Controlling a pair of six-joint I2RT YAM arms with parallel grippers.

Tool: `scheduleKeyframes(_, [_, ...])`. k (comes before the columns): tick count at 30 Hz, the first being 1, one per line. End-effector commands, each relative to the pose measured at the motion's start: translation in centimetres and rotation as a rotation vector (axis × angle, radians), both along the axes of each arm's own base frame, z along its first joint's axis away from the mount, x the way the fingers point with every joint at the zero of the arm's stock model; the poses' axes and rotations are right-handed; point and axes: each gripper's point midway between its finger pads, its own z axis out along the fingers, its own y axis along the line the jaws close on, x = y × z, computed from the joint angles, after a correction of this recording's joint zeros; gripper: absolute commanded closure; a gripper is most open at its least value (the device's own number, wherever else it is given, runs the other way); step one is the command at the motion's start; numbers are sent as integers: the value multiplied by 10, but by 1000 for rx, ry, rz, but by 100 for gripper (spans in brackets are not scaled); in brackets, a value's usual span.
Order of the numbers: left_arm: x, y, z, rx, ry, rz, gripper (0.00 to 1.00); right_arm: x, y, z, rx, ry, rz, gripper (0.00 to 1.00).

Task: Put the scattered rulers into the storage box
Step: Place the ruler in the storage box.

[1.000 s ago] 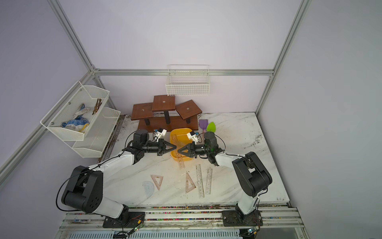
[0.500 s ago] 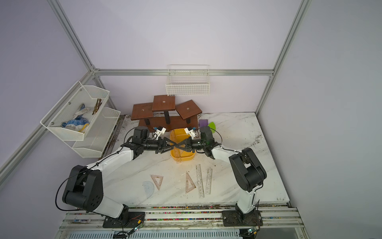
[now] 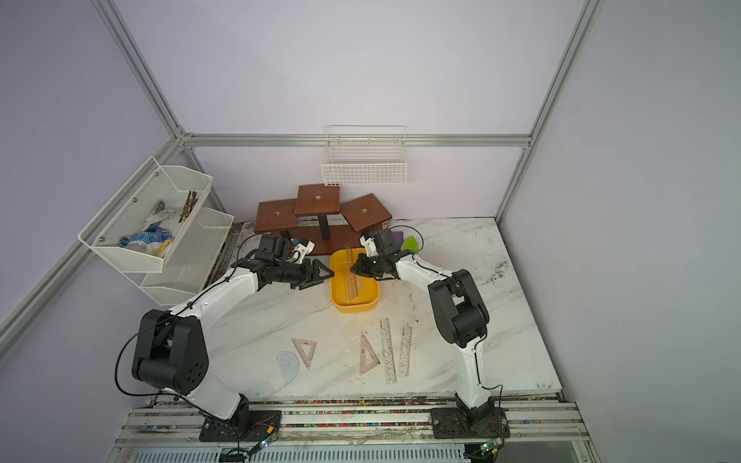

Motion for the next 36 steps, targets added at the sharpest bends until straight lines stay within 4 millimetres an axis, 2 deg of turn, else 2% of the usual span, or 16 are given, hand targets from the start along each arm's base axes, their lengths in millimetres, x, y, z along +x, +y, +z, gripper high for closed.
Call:
scheduleKeyframes(1, [3, 7, -5, 30, -24, 0, 33, 0, -6, -12, -105, -4, 7, 100])
scheduleKeyframes(7, [-1, 9, -13, 34, -8, -2, 33, -5, -3, -28, -148, 15, 18, 100])
scheduleKeyframes(15, [-2, 9, -15, 33, -3, -2, 33, -9, 3, -37, -163, 39, 25, 100])
scheduleKeyframes(25, [-2, 9, -15, 29, -1, -3, 33, -20, 7, -36, -179, 53, 16, 100])
scheduleKeyframes(36, [-4, 11, -13, 30, -5, -1, 33, -27, 7, -44, -212, 82, 19, 99])
